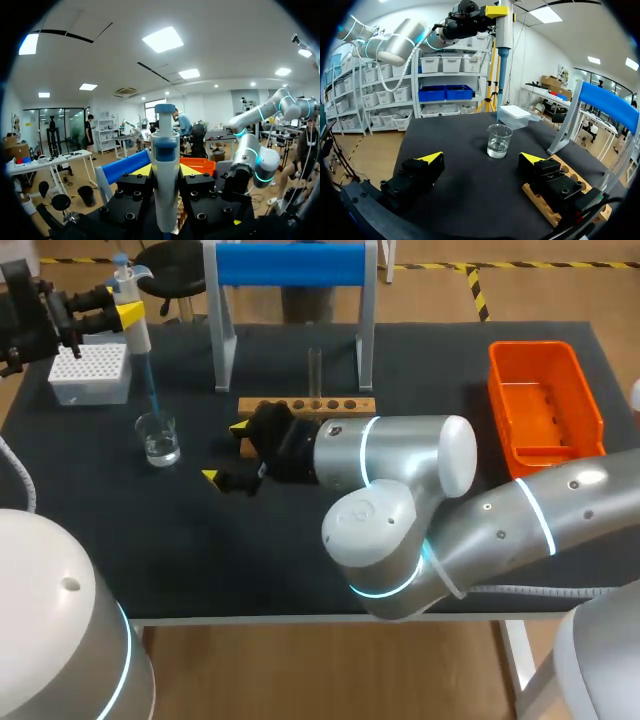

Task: Invert the test tube, pick up the pipette, mount the tip to pipette, aspirate from beaker and dispense into the tube, eject the tip, return the pipette, and cap with the stopper.

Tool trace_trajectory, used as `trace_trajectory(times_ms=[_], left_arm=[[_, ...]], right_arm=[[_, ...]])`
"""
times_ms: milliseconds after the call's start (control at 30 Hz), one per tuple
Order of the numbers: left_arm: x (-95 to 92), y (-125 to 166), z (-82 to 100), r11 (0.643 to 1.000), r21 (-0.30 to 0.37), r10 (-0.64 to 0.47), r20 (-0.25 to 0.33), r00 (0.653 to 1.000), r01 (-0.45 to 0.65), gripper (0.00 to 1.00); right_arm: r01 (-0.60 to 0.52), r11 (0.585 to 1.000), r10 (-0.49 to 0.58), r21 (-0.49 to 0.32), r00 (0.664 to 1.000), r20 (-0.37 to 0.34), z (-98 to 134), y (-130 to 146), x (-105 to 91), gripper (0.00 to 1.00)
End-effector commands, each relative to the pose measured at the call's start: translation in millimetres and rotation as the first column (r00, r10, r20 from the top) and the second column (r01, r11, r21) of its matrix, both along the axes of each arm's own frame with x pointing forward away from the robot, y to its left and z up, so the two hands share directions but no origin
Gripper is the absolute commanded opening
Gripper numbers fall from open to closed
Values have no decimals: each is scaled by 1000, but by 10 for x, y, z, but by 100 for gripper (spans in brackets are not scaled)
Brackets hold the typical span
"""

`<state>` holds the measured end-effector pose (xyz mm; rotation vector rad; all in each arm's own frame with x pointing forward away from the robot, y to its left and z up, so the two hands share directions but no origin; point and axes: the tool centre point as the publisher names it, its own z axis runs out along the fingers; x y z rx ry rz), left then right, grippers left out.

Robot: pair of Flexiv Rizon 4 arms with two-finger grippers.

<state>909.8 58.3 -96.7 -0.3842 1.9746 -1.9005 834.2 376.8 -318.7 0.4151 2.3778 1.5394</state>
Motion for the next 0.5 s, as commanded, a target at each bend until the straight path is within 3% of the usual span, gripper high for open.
trace_trajectory(times_ms=[33, 500], left_arm=[[-3, 5, -3, 1000, -1, -2, 2, 1000, 2, 0], [-3, 5, -3, 1000, -1, -2, 2, 1000, 2, 0]], right_arm=[[33, 999, -33, -7, 999, 28, 14, 54, -32, 100], [33, 999, -33, -7, 999, 28, 14, 54, -32, 100]])
